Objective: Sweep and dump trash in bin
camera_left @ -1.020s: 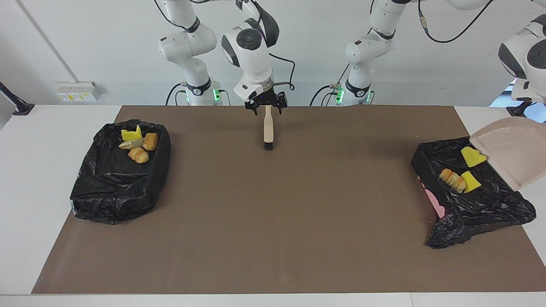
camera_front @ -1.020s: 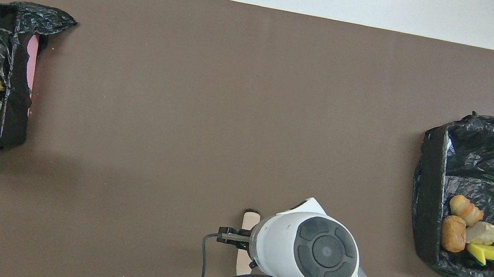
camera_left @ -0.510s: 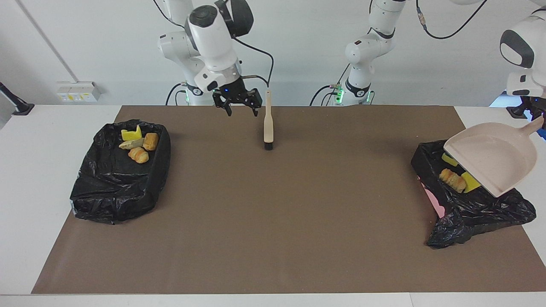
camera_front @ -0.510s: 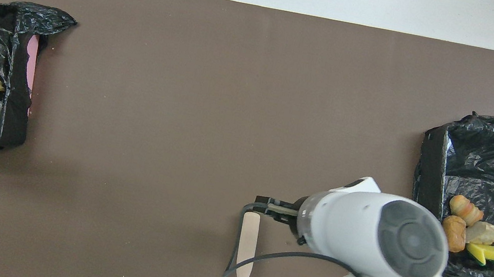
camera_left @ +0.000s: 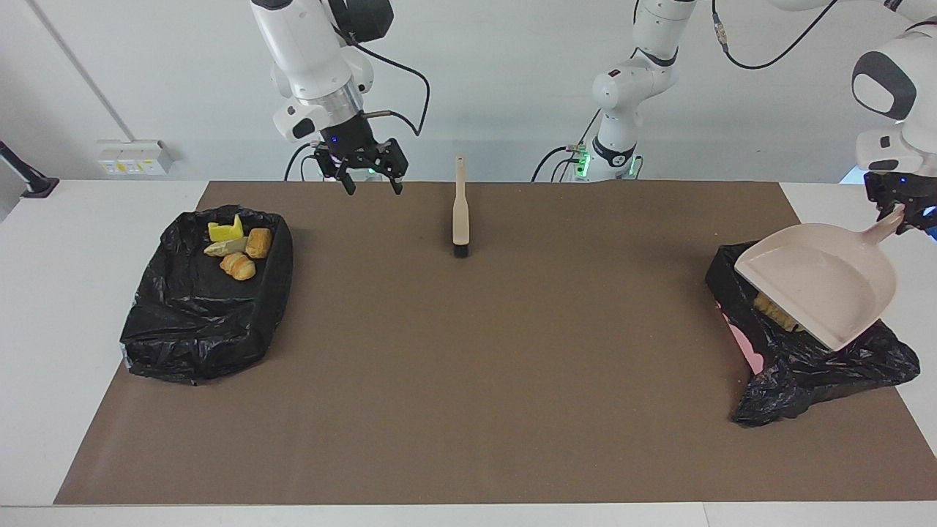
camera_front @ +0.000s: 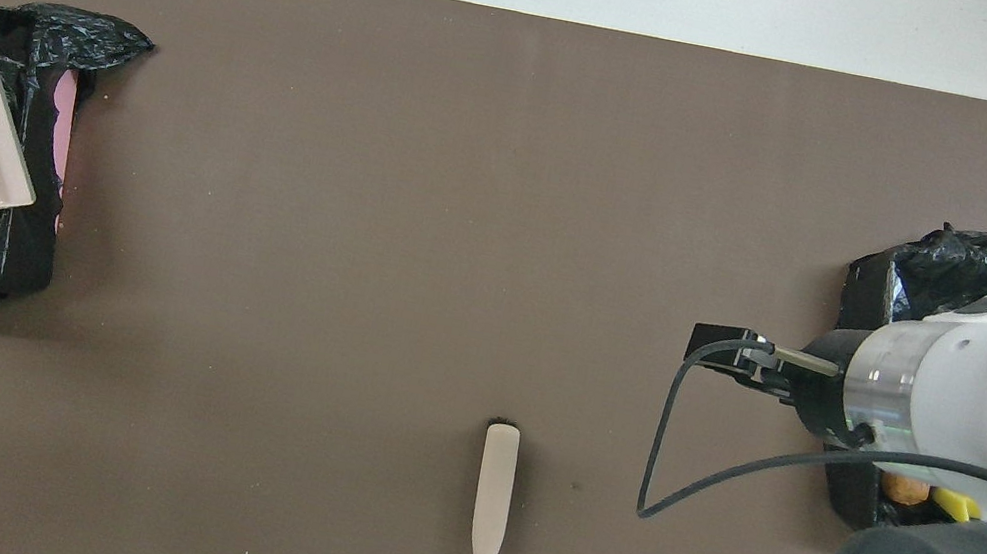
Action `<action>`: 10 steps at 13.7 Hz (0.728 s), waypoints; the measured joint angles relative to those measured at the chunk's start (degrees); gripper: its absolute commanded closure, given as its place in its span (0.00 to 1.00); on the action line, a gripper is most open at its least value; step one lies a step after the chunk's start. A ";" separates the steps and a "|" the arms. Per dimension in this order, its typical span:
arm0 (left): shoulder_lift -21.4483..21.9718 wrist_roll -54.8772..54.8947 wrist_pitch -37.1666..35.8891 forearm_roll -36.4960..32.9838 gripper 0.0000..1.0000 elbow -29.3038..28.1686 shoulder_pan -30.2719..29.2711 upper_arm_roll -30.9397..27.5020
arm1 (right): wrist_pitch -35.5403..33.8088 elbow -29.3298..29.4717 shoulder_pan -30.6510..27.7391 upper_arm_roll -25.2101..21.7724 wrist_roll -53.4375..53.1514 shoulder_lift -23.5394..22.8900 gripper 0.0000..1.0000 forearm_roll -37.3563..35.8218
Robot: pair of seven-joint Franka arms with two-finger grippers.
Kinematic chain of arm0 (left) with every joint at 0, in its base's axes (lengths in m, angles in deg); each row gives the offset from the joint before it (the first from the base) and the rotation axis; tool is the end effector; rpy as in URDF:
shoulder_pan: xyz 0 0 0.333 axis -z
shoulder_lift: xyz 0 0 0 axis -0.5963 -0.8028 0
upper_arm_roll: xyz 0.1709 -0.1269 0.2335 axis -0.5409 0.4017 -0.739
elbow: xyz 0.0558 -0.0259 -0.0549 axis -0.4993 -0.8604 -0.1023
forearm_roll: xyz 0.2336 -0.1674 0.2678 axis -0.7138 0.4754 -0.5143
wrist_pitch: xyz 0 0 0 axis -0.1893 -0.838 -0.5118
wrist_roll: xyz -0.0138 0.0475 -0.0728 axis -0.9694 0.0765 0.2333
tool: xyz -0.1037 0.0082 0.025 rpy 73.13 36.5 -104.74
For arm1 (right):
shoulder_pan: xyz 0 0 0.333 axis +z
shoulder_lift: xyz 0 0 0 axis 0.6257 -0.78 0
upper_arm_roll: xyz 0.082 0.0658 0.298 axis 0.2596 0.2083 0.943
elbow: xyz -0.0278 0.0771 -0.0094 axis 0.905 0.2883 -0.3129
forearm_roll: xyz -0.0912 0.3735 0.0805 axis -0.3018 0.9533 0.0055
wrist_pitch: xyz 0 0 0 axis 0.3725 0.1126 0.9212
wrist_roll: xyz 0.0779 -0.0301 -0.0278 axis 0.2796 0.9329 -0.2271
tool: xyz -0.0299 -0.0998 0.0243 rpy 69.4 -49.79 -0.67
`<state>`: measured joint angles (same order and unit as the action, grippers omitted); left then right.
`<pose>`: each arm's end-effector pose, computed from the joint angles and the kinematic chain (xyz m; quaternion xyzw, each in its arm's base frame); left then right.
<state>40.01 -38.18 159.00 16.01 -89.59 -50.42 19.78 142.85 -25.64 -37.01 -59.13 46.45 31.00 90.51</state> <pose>0.5680 0.0473 0.4918 -0.9103 0.3984 0.0633 0.0926 0.4983 0.1274 0.6020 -0.9904 0.1092 -0.0688 0.0493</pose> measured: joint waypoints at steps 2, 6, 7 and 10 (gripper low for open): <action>-0.16 -11.30 0.36 2.58 1.00 -2.25 4.43 0.09 | 0.00 0.53 -1.49 -0.06 0.00 -0.09 0.00 -1.13; -3.05 -33.02 5.19 5.61 1.00 -4.35 15.81 0.13 | -1.39 2.47 -5.15 -0.18 3.05 -0.40 0.00 -4.82; -4.28 -38.99 7.08 6.04 1.00 -4.36 19.18 0.17 | -2.15 3.13 -5.89 -0.24 4.17 -0.69 0.00 -5.79; -7.20 -54.18 12.29 8.72 1.00 -4.16 27.53 0.21 | -3.50 4.28 -6.19 -5.59 12.80 -1.66 0.00 -7.04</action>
<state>32.81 -92.36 171.30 24.73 -93.75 -22.89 19.99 139.35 -21.37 -43.20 -64.72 59.25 29.33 83.47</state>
